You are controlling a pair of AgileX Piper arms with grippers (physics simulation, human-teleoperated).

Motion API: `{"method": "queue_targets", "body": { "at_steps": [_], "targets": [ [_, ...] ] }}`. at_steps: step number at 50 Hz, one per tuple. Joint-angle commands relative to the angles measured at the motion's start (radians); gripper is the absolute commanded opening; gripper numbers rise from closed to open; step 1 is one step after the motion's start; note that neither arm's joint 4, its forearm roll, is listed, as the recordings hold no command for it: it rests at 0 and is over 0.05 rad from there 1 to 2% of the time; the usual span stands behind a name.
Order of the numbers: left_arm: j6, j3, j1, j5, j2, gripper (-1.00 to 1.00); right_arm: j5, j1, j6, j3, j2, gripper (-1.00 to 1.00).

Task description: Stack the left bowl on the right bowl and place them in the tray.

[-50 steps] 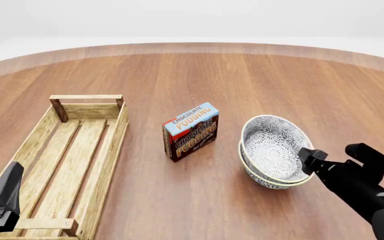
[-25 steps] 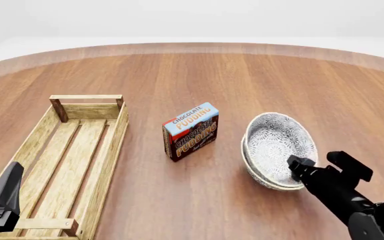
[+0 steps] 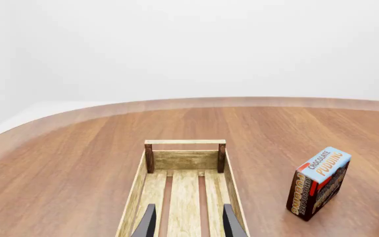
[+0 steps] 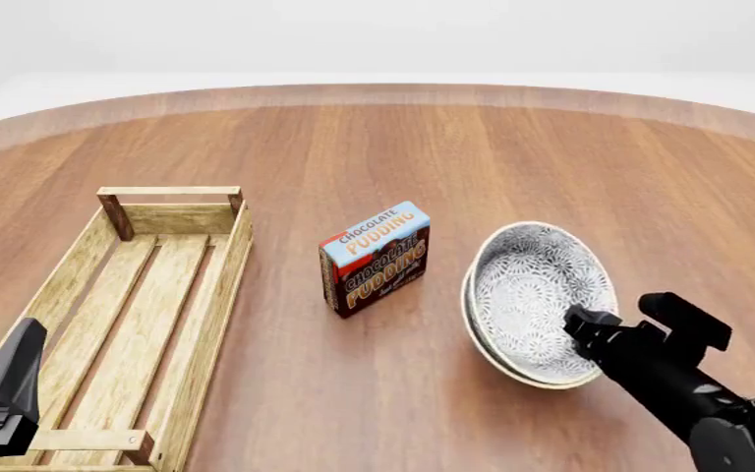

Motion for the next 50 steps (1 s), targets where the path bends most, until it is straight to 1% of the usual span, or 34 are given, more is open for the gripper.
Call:
{"method": "queue_targets", "body": {
  "at_steps": [1,2,3,4,5,7,11,13,15,18,24,32,38,39,40,41,50],
  "targets": [
    [0.0,0.0,0.0,0.0,0.0,1.0,0.339,0.014,-0.025,-0.04,-0.362,-1.0],
    [0.0,0.0,0.0,0.0,0.0,1.0,0.384,0.017,-0.03,-0.054,-0.403,-1.0],
    [0.0,0.0,0.0,0.0,0.0,1.0,0.386,0.017,-0.03,-0.055,-0.405,-1.0],
    [0.0,0.0,0.0,0.0,0.0,1.0,0.432,0.019,-0.035,-0.075,-0.441,-1.0],
    [0.0,0.0,0.0,0.0,0.0,1.0,0.434,0.019,-0.035,-0.075,-0.443,-1.0],
    [0.0,0.0,0.0,0.0,0.0,1.0,0.495,0.023,-0.042,-0.107,-0.491,-1.0],
    [0.0,0.0,0.0,0.0,0.0,1.0,0.532,0.03,-0.044,-0.129,-0.527,-1.0],
    [0.0,0.0,0.0,0.0,0.0,1.0,0.571,0.041,-0.051,-0.157,-0.559,-1.0],
    [0.0,0.0,0.0,0.0,0.0,1.0,0.583,0.046,-0.052,-0.166,-0.568,-1.0],
    [0.0,0.0,0.0,0.0,0.0,1.0,0.629,0.069,-0.06,-0.206,-0.594,-1.0],
    [0.0,0.0,0.0,0.0,0.0,1.0,0.752,0.106,-0.085,-0.341,-0.619,-1.0],
    [0.0,0.0,0.0,0.0,0.0,1.0,0.851,0.163,-0.124,-0.523,-0.563,-1.0],
    [0.0,0.0,0.0,0.0,0.0,1.0,0.919,0.2,-0.159,-0.674,-0.492,-1.0],
    [0.0,0.0,0.0,0.0,0.0,1.0,0.92,0.2,-0.159,-0.674,-0.492,-1.0],
    [0.0,0.0,0.0,0.0,0.0,1.0,0.942,0.218,-0.176,-0.717,-0.48,-1.0],
    [0.0,0.0,0.0,0.0,0.0,1.0,0.943,0.218,-0.176,-0.717,-0.479,-1.0],
    [0.0,0.0,0.0,0.0,0.0,1.0,1.006,0.252,-0.196,-0.884,-0.387,-1.0]
  ]
}}
